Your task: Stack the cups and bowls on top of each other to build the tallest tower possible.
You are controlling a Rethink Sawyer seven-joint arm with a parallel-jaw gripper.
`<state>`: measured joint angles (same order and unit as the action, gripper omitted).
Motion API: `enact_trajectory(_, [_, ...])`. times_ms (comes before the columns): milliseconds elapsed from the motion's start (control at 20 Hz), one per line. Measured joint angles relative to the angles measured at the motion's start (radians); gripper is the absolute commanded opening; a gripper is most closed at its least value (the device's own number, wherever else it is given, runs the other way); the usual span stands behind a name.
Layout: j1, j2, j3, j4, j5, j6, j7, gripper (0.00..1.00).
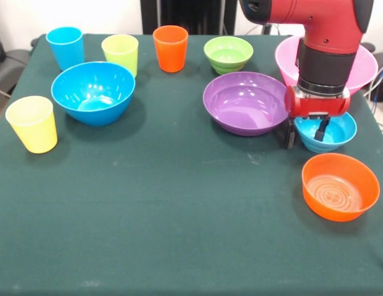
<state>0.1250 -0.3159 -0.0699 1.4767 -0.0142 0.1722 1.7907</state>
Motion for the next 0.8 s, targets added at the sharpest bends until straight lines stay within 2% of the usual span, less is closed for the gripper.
enact_trajectory(800, [0.017,0.000,-0.013,0.002,0.000,0.000,0.041,1.00])
